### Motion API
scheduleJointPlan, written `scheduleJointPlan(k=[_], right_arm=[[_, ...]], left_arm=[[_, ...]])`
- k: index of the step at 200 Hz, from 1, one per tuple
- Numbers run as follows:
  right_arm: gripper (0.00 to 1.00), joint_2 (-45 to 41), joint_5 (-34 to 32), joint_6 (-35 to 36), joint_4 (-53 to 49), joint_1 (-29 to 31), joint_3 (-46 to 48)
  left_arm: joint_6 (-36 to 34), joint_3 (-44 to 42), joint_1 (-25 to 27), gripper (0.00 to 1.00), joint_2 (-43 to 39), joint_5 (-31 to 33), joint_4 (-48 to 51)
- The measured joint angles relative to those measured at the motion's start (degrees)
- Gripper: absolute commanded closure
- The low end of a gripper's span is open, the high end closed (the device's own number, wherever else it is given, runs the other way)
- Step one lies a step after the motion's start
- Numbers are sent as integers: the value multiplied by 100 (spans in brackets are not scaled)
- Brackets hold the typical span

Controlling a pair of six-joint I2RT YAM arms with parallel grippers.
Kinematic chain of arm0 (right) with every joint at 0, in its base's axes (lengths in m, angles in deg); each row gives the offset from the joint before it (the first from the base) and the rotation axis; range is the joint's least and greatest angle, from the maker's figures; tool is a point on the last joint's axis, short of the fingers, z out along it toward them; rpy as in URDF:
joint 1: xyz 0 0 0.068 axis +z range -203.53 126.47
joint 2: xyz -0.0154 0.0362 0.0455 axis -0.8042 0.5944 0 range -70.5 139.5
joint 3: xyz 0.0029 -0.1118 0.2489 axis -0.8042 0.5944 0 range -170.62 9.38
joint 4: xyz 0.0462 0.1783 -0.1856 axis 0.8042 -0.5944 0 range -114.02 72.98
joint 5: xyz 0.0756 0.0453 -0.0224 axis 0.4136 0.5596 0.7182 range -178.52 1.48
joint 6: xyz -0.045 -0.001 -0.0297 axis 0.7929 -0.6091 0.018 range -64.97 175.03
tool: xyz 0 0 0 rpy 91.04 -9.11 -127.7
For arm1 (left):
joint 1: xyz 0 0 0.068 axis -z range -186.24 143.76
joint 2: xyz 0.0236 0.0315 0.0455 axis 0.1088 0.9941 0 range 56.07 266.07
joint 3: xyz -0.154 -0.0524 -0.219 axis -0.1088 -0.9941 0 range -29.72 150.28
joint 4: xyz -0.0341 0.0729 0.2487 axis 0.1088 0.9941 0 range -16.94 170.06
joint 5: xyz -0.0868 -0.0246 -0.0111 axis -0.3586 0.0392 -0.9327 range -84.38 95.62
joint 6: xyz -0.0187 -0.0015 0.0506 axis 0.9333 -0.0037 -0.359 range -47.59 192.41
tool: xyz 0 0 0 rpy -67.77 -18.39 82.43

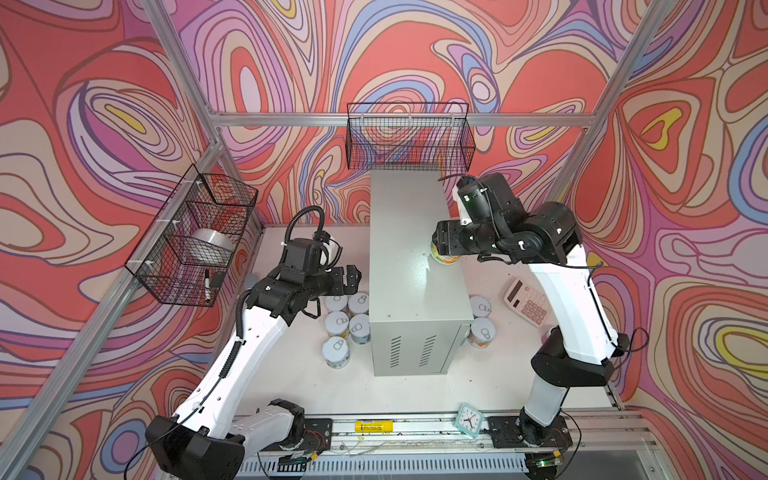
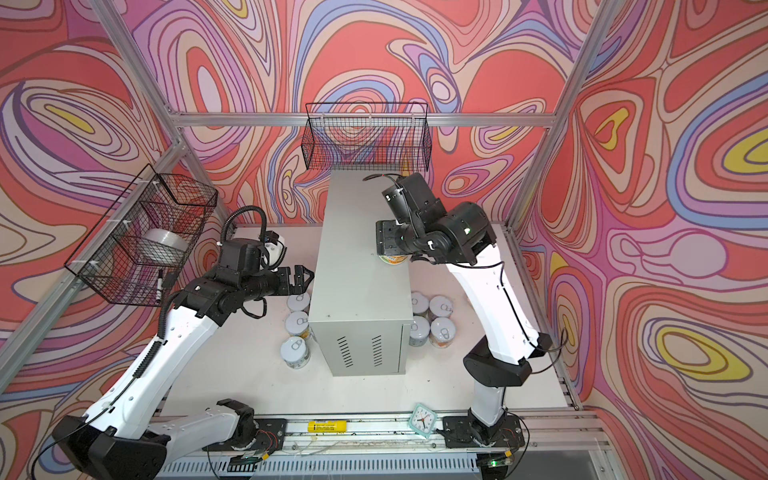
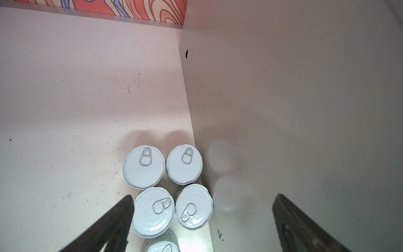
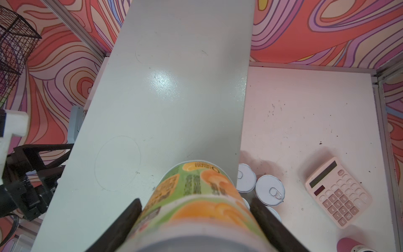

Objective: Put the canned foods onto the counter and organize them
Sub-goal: 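Lift the orange-labelled can with the right gripper and carry it onto the cabinet top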

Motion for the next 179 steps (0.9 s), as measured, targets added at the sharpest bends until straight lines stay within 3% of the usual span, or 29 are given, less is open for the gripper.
scheduleJointPlan(k=[11,49,67,119,179], right_arm=[[98,72,11,24,66,0,-42],[40,146,13,52,155,0,-92],[22,151,55,81,192,0,-87],[4,188,157,179,560,0,-72],[6,114,157,293,1043,0,50]], left_arm=[[-9,0,-4,0,0,-4,9],[-9,0,-4,0,0,-48,11],[-9,0,-4,0,4,-66,11],[-9,0,-4,0,103,-85,9],[-11,0,-24,0,138,-111,2]])
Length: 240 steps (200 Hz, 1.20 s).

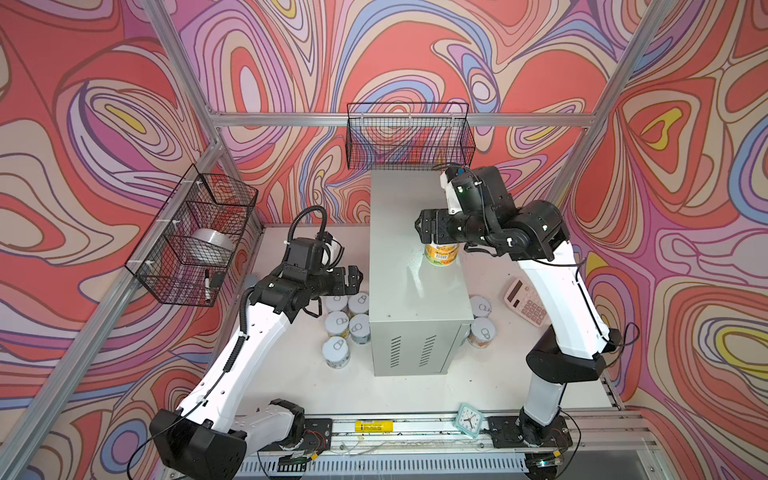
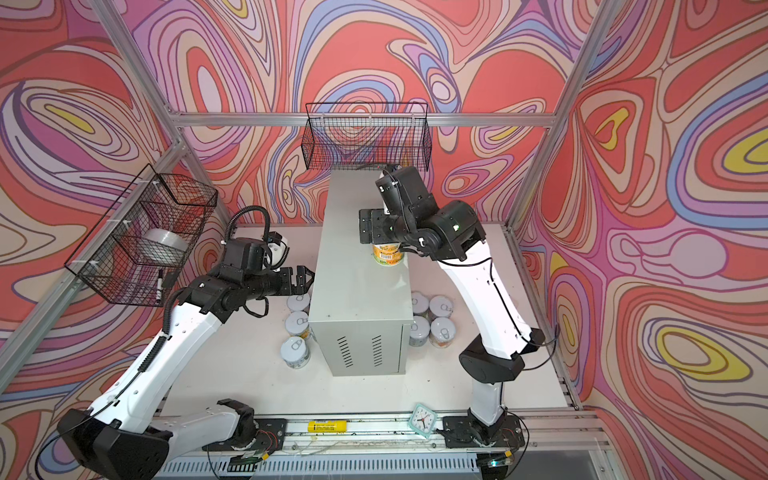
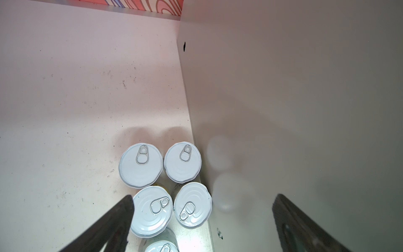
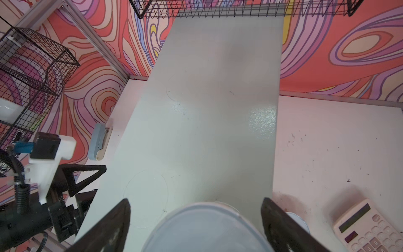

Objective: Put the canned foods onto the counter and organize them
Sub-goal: 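Lift the orange-labelled can with the right gripper and carry it onto the cabinet top, then slide the held can along the cabinet top toward the wall basket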

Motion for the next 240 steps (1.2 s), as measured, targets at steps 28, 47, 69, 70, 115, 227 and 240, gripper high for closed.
scheduleJointPlan(k=[28,47,69,70,115,227,240], right_arm=[[7,-168,46,74,94,0,33],[7,-396,66,120,114,0,85],[7,-798,87,149,201,0,313],[7,-824,90,151,205,0,326],[39,-1569,299,190,267,0,791],[30,-2343,450,59,713,70,3344],[32,-2382,472,35,903,72,3536]], left_arm=[[0,0,-20,0,-17,2,0],[0,0,-17,0,-48,0,0],[0,0,-17,0,-98,-11,0],[0,0,-17,1,-98,-11,0],[2,0,-20,2,-195,-76,4],[72,-37,-17,3,-511,-129,9],[87,-68,-20,3,-511,-144,9]])
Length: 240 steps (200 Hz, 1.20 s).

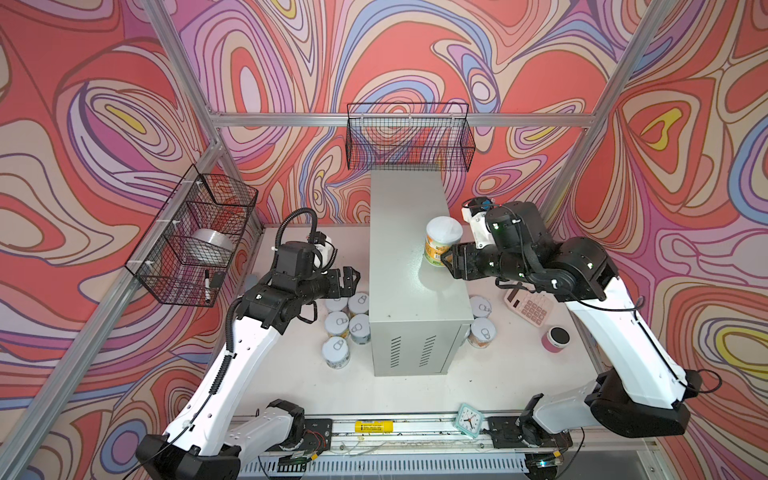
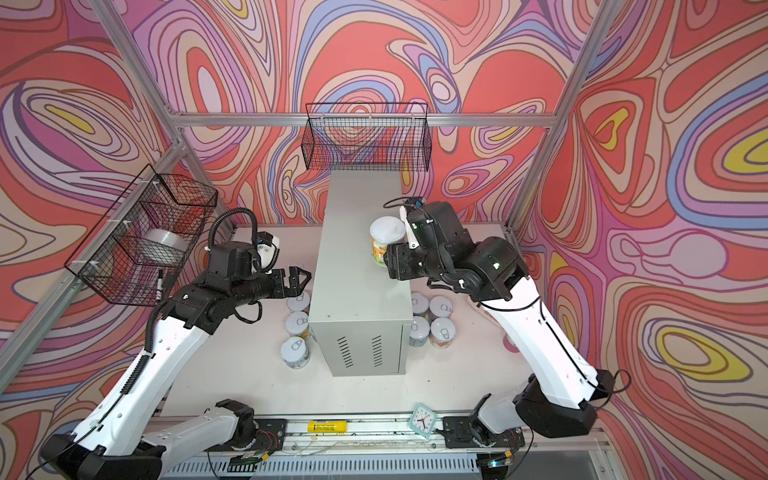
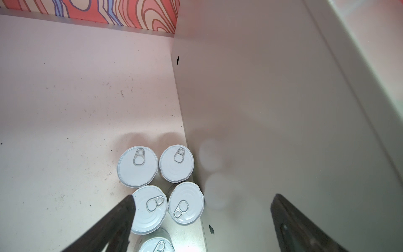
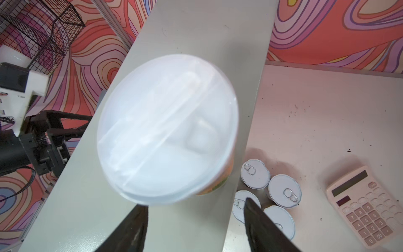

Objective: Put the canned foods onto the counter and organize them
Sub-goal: 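Slide the held can along the cabinet top toward the wall basket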

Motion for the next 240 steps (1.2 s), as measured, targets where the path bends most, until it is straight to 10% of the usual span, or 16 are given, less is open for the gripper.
scheduleJointPlan(k=[133,240], right_arm=[[40,1180,-660,332,1067,-83,-721],[43,2452,254,568,2227,-984,-1462]], left_arm=[[96,-225,0,5,22,-153,-83],[131,-225,0,6,291,-164,-260]])
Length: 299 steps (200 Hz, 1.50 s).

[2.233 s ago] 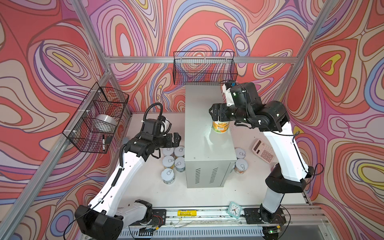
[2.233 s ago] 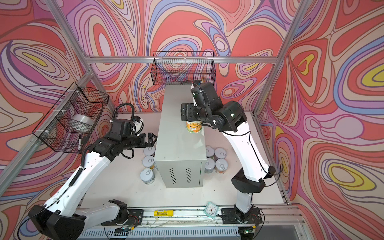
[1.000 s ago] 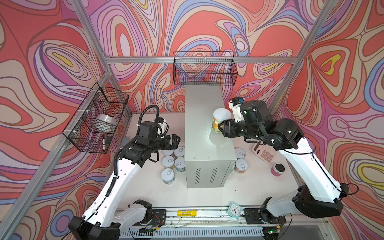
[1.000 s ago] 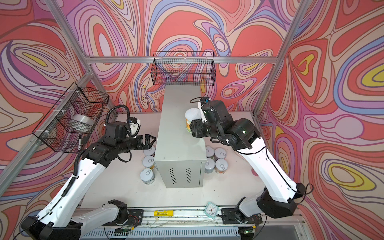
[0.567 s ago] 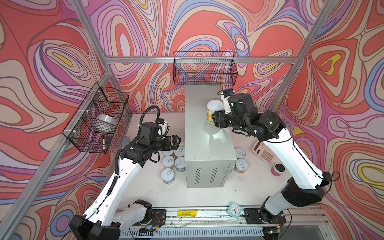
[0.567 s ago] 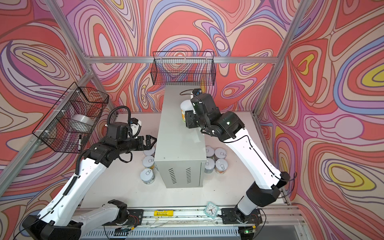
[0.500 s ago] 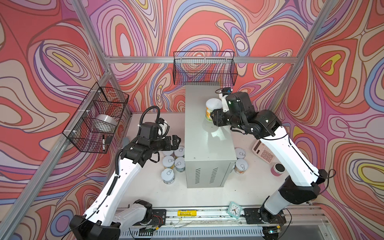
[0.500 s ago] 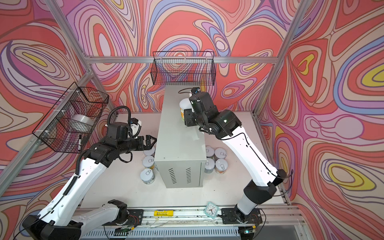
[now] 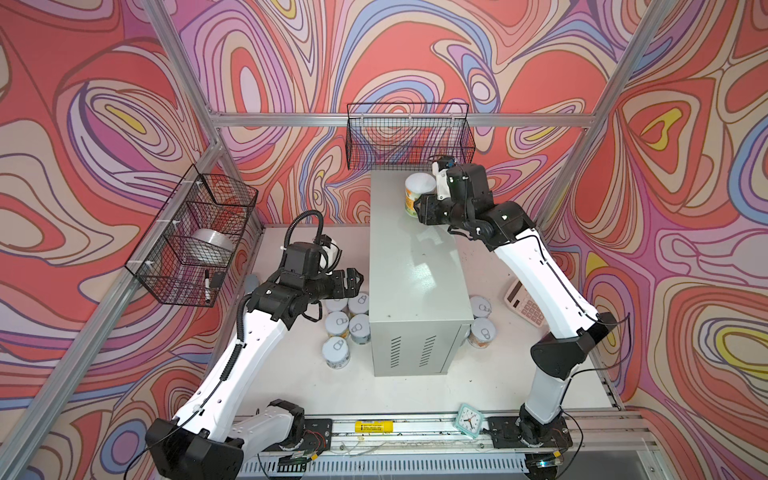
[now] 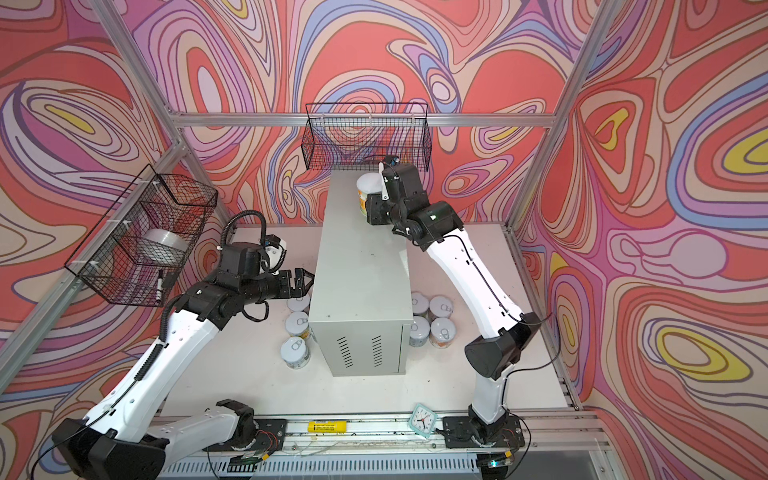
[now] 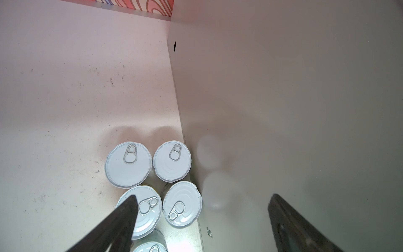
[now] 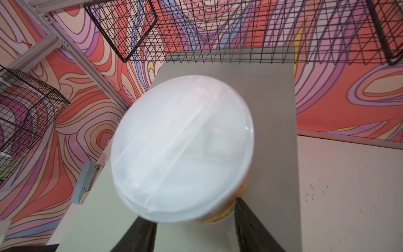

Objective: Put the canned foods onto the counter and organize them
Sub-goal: 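Slide the held can along the cabinet top toward the wall basket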

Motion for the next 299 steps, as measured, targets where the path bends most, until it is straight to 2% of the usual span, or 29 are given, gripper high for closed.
scheduleJointPlan(k=[48,103,131,161,214,279,299], right_arm=[[42,643,223,164,393,-79,-492],[43,942,280,258,793,-76,-688],[49,1248,304,275,960,-76,-1093],[49,1661,299,273,1056,-76,-1589],[56,1884,358,170,1228,-118,-1637],[57,2118,625,13,1255,-221,-1950],[57,2151,706,-28,1268,-232,-1989]], left_arm=[[-2,0,2,8,118,15,-9],[-24,2,2,8,127,162,-7],[-59,2,0,8,127,223,-4],[-92,4,0,9,170,258,-4],[-114,7,-4,9,332,260,-4],[-114,9,-4,9,426,260,-7],[-114,11,-4,5,446,258,-9]])
